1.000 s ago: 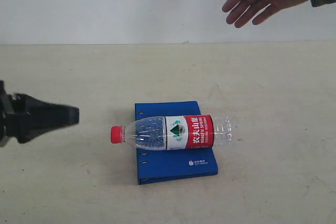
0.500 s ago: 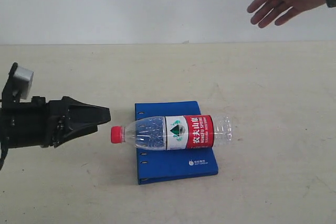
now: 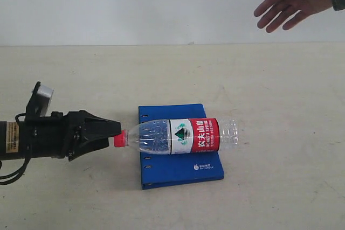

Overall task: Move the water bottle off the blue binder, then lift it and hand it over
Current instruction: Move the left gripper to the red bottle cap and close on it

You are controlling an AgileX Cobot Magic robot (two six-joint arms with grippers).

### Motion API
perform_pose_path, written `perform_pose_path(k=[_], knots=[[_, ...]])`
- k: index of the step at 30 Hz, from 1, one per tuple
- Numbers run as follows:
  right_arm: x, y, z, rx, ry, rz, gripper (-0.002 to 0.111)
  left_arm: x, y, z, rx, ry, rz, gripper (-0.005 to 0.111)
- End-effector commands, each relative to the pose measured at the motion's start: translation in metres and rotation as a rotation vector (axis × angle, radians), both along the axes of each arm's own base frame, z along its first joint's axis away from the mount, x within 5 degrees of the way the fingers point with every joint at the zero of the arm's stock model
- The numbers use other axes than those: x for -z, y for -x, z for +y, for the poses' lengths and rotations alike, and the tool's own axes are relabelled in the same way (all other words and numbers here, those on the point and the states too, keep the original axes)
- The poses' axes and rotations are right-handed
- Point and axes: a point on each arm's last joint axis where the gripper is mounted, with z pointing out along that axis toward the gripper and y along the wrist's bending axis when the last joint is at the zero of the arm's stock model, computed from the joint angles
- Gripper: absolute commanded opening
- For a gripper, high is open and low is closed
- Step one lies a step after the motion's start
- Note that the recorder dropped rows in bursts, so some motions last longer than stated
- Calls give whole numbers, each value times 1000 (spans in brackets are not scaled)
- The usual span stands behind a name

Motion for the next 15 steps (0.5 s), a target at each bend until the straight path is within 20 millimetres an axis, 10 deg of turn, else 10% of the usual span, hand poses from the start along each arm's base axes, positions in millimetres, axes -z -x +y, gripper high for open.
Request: perform_pose_path(k=[1,15], knots=[[-1,0,0,0,7,-14,0,0,-5,-3,19,47,-25,65],[-1,0,0,0,7,-14,0,17,-8,-8,20,52,13,65]])
